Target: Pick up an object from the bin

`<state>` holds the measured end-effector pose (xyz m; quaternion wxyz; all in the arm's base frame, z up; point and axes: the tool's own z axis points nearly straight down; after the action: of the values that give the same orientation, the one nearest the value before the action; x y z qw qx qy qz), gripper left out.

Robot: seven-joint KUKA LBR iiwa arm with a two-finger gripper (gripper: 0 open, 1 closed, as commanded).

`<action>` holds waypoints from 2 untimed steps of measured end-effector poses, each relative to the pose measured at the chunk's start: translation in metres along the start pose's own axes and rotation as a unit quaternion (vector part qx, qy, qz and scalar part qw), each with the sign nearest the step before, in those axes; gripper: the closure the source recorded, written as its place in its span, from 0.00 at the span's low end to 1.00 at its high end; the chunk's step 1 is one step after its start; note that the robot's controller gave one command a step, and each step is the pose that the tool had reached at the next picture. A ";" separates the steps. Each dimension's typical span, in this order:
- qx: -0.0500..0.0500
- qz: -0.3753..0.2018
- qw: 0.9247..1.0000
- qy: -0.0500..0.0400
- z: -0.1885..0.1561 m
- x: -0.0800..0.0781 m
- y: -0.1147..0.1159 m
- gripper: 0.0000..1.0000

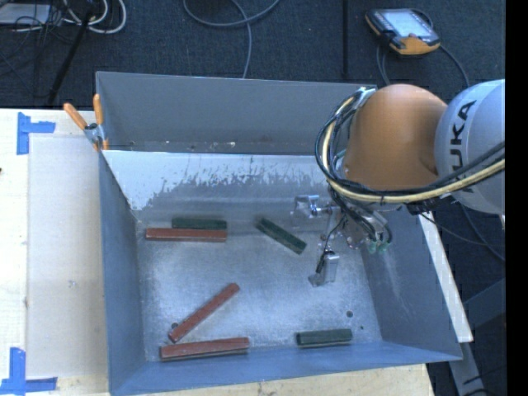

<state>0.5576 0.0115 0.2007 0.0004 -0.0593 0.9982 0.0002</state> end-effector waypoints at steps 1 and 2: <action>0.001 -0.024 1.000 -0.003 0.048 -0.022 0.020 0.00; 0.000 -0.021 1.000 -0.001 0.103 -0.041 0.031 0.00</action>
Offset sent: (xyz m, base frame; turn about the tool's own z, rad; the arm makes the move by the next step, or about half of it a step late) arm 0.0405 0.0385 -0.1136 -0.0353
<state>0.5946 0.0472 0.0973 0.0015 -0.0799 0.9968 0.0005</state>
